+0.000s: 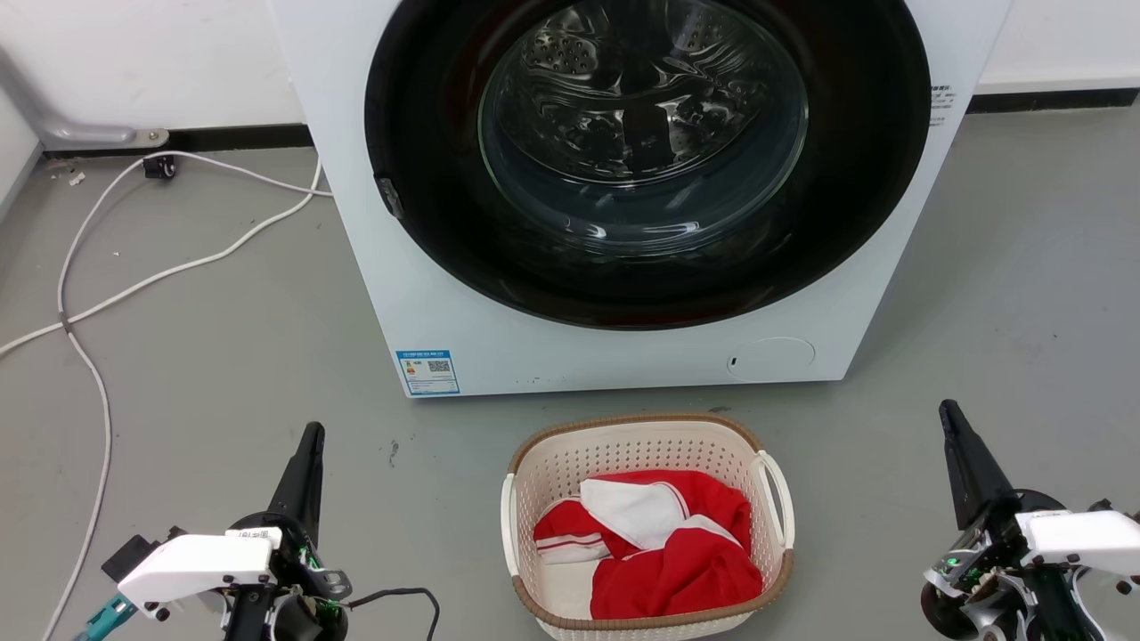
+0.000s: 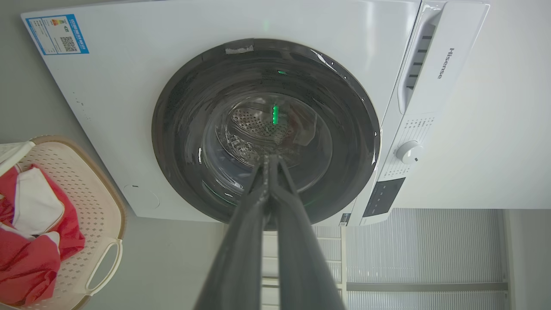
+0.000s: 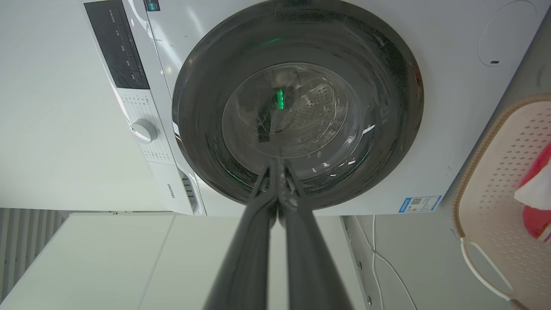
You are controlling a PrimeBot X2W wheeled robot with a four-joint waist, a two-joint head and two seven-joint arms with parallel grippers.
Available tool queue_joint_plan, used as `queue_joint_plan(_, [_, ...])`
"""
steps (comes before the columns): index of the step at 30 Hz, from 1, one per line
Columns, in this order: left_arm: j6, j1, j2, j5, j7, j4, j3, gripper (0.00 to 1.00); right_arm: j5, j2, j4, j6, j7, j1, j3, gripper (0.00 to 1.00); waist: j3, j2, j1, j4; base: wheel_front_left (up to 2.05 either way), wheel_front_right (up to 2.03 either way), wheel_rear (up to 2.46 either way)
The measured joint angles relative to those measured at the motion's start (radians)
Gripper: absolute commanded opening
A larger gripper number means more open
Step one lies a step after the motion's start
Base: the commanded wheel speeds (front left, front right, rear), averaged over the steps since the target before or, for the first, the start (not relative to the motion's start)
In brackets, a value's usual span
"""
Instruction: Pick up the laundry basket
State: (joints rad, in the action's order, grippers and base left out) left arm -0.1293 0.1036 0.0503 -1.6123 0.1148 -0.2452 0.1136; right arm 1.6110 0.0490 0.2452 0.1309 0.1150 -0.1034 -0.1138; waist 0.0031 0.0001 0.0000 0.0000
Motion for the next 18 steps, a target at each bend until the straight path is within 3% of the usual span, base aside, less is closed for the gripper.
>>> queue_joint_plan(1, [0.0,0.0,0.0,0.0,0.0,0.0,0.0,0.0,0.0,0.0,0.0,0.0,0.0,0.0,0.0,0.0,0.0,-0.0001,0.0001,0.0,0.0,0.0,0.0])
queue_joint_plan(2, [0.0,-0.002,-0.001,0.0,0.0,-0.005,-0.001,1.0,0.0,0.0,0.005,0.0,0.0,0.002,0.0,1.0,0.0,0.0,0.0,0.0,0.0,0.0,0.0])
queue_joint_plan(10, [0.001,-0.038,-0.006,0.023,-0.023,-0.02,-0.008,1.0,-0.031,-0.003,0.032,0.0,-0.022,0.042,0.007,1.0,0.001,0.0,0.0,0.0,0.0,0.0,0.0])
queue_joint_plan(18, [0.011,-0.038,-0.006,0.154,-0.062,0.02,-0.006,1.0,-0.197,-0.003,-0.019,0.0,-0.063,0.043,0.014,1.0,0.003,-0.0001,0.0,0.0,0.0,0.0,0.0])
